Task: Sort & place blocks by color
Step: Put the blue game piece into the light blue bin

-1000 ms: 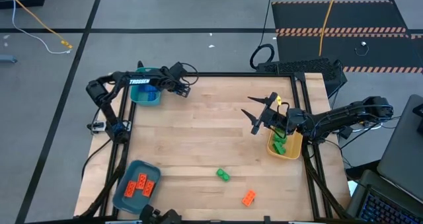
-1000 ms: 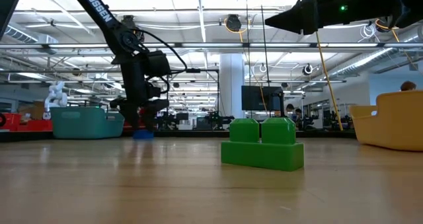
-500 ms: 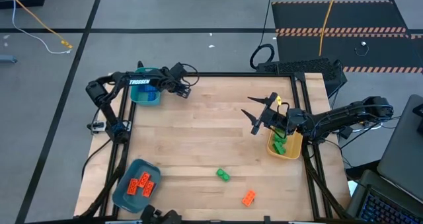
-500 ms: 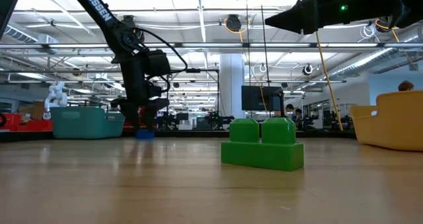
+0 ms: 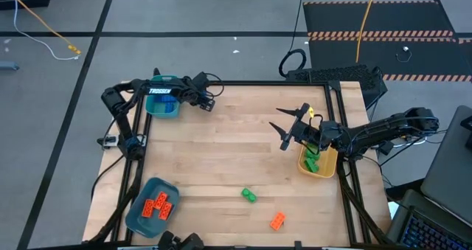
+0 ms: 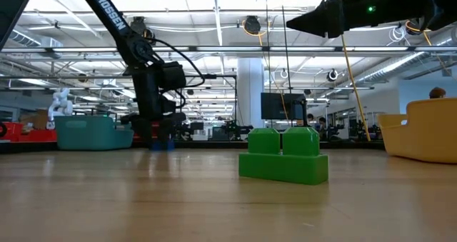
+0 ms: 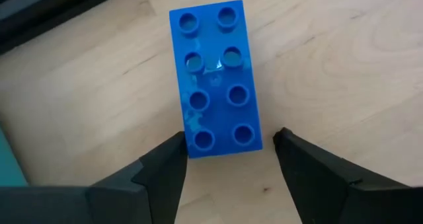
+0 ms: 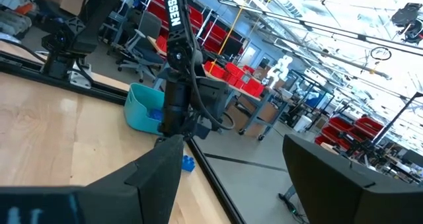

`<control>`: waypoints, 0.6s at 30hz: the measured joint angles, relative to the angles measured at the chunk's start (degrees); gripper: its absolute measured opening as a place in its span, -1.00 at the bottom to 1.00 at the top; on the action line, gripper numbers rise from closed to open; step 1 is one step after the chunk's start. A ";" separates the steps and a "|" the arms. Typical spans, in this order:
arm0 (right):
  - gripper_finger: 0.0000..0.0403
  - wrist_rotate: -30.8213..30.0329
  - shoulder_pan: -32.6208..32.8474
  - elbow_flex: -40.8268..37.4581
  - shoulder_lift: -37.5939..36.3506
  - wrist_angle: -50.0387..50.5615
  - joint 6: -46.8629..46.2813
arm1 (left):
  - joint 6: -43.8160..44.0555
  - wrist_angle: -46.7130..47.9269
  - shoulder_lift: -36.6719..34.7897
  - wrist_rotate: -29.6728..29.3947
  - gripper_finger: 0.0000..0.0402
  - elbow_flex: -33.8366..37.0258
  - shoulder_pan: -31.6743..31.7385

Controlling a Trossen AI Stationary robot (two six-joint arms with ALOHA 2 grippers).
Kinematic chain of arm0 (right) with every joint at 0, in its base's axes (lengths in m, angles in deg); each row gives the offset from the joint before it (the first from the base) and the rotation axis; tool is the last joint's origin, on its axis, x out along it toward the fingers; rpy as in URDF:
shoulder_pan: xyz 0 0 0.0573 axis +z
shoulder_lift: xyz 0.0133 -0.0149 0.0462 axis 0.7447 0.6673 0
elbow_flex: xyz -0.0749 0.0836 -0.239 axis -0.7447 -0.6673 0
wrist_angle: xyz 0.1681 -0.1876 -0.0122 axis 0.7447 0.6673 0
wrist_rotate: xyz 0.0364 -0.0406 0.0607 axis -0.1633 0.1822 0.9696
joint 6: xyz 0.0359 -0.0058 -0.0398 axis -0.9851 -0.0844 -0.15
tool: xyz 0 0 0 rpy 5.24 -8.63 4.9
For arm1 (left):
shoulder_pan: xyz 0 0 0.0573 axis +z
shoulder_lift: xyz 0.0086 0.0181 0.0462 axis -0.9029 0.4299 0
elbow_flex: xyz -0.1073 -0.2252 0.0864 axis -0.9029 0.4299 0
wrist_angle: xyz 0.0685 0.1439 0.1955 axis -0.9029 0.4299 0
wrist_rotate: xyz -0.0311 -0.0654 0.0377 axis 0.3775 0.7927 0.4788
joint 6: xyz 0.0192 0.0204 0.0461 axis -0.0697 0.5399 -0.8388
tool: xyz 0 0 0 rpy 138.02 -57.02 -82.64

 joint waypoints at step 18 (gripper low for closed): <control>0.26 -0.03 -0.02 0.00 0.00 0.07 0.00 | 0.07 -2.64 -1.28 -2.09 0.17 0.40 -0.16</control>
